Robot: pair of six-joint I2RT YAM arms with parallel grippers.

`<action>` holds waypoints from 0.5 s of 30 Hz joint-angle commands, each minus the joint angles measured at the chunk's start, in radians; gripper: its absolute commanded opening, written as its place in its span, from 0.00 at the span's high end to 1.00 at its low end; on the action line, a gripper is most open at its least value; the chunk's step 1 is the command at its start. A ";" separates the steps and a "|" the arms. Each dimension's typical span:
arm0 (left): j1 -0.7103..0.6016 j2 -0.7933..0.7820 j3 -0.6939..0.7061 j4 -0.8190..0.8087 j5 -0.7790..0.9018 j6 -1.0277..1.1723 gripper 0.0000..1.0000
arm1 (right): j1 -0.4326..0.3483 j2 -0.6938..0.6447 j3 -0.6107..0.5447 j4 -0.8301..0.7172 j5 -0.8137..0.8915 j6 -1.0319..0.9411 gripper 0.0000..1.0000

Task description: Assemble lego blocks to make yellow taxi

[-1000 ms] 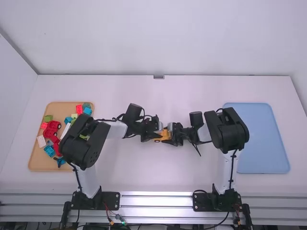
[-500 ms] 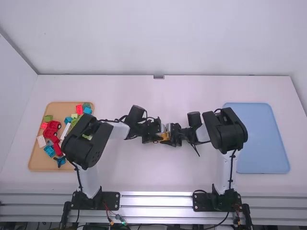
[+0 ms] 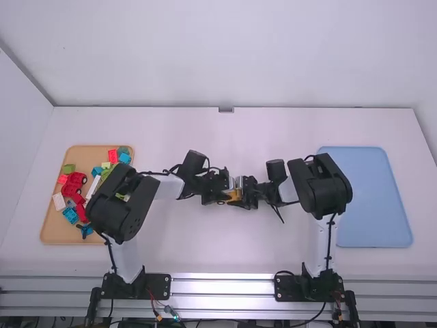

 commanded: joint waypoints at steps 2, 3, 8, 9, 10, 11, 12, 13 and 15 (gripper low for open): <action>0.016 -0.043 -0.027 -0.043 -0.052 0.029 0.50 | 0.001 0.014 0.005 -0.011 0.007 0.002 0.48; 0.031 -0.059 -0.027 -0.063 -0.040 0.030 0.46 | 0.002 0.014 0.005 -0.011 0.006 -0.001 0.48; 0.104 -0.112 -0.027 -0.154 0.108 0.134 0.01 | 0.003 0.014 0.005 -0.011 0.007 0.000 0.48; 0.142 -0.125 -0.027 -0.170 0.156 0.153 0.01 | 0.001 0.014 0.005 -0.011 0.006 0.000 0.48; 0.157 -0.132 -0.027 -0.175 0.171 0.155 0.01 | 0.001 0.014 0.005 -0.011 0.006 0.000 0.48; 0.198 -0.146 -0.027 -0.191 0.213 0.161 0.01 | 0.002 0.014 0.005 -0.011 0.006 0.000 0.48; 0.224 -0.154 -0.027 -0.196 0.240 0.160 0.01 | 0.002 0.014 0.005 -0.011 0.006 0.001 0.48; 0.259 -0.163 -0.027 -0.203 0.272 0.156 0.01 | 0.001 0.014 0.005 -0.011 0.006 0.004 0.48; 0.335 -0.171 -0.027 -0.204 0.359 0.148 0.01 | 0.001 0.013 0.006 -0.011 0.006 0.004 0.49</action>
